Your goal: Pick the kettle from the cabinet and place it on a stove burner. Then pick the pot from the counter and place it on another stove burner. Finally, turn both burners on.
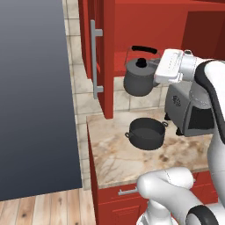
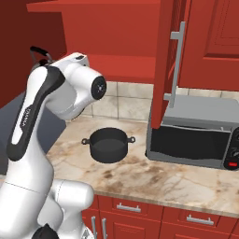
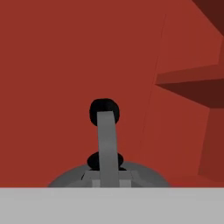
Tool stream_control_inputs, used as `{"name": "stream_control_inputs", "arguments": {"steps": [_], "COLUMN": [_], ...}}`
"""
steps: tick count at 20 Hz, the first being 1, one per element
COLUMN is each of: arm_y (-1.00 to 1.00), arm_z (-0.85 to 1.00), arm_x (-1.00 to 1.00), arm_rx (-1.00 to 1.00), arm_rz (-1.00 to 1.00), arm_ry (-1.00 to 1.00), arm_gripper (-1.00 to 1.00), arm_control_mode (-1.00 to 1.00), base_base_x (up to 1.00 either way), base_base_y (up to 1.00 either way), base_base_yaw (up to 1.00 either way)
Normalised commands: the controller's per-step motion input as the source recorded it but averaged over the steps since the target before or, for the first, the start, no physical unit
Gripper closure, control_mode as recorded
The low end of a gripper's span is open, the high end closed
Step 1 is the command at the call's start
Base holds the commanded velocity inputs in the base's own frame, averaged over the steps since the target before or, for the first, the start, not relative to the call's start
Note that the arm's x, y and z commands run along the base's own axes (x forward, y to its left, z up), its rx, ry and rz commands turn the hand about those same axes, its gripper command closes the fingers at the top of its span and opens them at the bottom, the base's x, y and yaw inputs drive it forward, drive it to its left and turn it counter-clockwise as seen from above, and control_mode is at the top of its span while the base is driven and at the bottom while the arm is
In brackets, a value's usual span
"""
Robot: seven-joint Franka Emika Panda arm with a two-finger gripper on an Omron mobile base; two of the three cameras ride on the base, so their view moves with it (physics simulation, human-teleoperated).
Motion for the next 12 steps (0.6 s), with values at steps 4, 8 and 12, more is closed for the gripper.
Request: {"name": "stream_control_inputs", "arguments": {"steps": [4,8,12], "arm_y": [0.0,0.0,0.0], "arm_z": [-0.17,-0.15,-0.1], "arm_x": [-0.38,-0.39,-0.37], "arm_rx": [0.0,0.0,0.0], "arm_rz": [-0.01,0.0,0.0], "arm_ry": [0.05,0.03,0.0], "arm_gripper": [1.0,1.0,1.0], "arm_control_mode": [-1.0,-1.0,-1.0], "base_base_x": [0.0,0.0,0.0], "base_base_y": [0.0,0.0,0.0], "base_base_yaw": [0.0,0.0,0.0]}}
